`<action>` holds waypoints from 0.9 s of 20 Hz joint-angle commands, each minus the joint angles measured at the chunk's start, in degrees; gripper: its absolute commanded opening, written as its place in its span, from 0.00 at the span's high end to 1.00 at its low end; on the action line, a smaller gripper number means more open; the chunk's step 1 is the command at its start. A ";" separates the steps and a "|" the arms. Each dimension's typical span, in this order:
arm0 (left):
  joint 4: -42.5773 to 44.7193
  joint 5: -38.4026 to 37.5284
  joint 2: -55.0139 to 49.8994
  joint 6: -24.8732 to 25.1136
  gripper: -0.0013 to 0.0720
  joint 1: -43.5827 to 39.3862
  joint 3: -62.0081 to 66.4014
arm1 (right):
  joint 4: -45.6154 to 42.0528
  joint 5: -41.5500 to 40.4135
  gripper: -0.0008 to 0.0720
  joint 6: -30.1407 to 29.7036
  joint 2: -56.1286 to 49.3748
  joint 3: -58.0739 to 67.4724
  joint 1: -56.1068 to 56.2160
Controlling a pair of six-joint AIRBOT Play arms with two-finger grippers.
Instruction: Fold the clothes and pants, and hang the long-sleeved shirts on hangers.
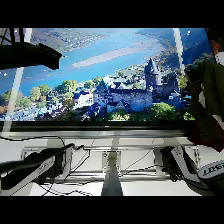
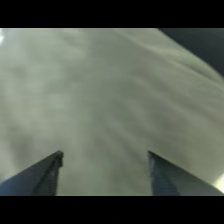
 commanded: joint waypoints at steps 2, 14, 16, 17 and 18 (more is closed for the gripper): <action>0.02 0.02 0.04 0.00 0.96 0.07 0.04 | -0.04 -9.22 0.50 -1.73 -0.17 -0.02 16.52; 0.02 0.02 0.04 0.02 0.96 0.07 0.04 | -4.33 -22.64 0.95 -20.46 -4.79 -0.04 66.03; 0.02 0.00 0.04 0.02 0.96 0.07 0.04 | -4.85 -22.45 0.95 -20.48 -6.19 -0.04 66.51; 0.02 0.02 0.04 0.02 0.96 0.07 0.04 | -4.81 -22.36 0.95 -20.48 -6.58 -0.04 66.51; 0.02 0.00 0.04 0.00 0.96 0.07 0.04 | -4.44 -22.40 0.95 -20.46 -6.73 -0.04 66.51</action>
